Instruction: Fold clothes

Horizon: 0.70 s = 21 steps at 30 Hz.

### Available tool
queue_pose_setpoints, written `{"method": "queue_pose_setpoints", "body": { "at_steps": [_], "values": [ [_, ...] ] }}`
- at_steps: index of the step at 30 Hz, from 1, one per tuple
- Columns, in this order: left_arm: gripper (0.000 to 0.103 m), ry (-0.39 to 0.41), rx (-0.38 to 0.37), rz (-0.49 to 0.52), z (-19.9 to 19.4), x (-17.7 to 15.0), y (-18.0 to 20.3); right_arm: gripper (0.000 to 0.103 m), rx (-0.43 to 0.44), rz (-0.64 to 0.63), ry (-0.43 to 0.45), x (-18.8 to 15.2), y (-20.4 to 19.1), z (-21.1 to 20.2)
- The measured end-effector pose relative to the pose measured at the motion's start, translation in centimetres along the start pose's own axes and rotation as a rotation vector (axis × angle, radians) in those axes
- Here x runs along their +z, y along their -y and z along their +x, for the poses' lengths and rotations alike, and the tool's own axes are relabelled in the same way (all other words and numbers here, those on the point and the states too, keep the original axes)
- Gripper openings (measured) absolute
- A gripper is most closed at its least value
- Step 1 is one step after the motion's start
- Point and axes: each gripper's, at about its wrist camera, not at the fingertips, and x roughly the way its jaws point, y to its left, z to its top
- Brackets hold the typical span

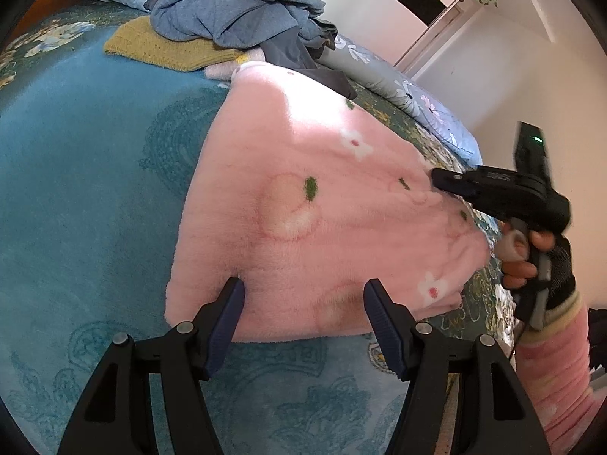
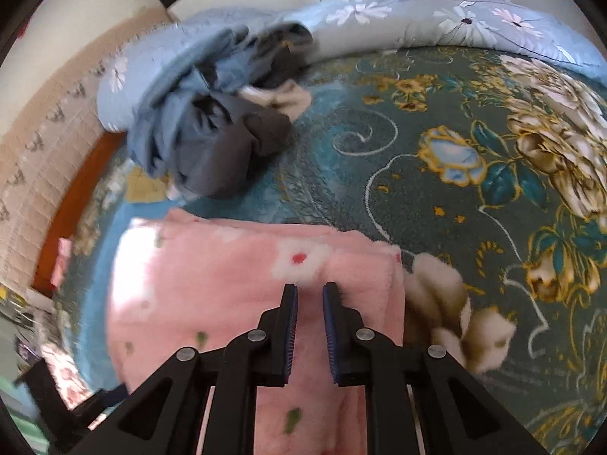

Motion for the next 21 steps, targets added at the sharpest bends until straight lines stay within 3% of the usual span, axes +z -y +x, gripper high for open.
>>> {"method": "queue_pose_setpoints", "body": {
  "at_steps": [2, 4, 5, 6, 8, 9, 13, 17, 21],
  "values": [
    [0.066, 0.010, -0.023, -0.004, -0.8, 0.2, 0.0, 0.021, 0.032, -0.012, 0.050, -1.1, -0.5, -2.1],
    [0.066, 0.040, -0.054, -0.004, -1.9, 1.1, -0.1, 0.034, 0.064, 0.003, 0.085, -2.4, 0.0, -3.7],
    [0.066, 0.064, -0.048, -0.005, -2.5, 1.8, -0.3, 0.050, 0.080, 0.017, 0.099, -3.0, 0.4, -4.4],
    [0.067, 0.076, -0.032, -0.011, -2.7, 2.3, -0.6, 0.059, 0.100, 0.039, 0.110, -3.7, 1.0, -4.9],
    [0.067, 0.085, 0.003, -0.042, -2.7, 3.2, -1.6, 0.065, 0.182, 0.148, 0.109, -4.7, 3.1, -4.7],
    [0.067, 0.083, 0.022, -0.067, -2.6, 3.7, -2.3, 0.073, 0.212, 0.197, 0.101, -5.0, 3.9, -4.3],
    [0.069, 0.015, 0.004, -0.166, -0.8, 5.0, -5.1, 0.081, 0.264, 0.353, 0.055, -5.7, 6.6, -2.0],
    [0.074, -0.052, -0.068, -0.248, 1.6, 6.0, -7.0, 0.103, 0.324, 0.370, 0.042, -6.1, 6.8, -0.8],
    [0.083, -0.105, -0.105, -0.262, 4.1, 6.5, -7.1, 0.103, 0.384, 0.387, 0.029, -6.5, 7.1, 0.5]
  ]
}}
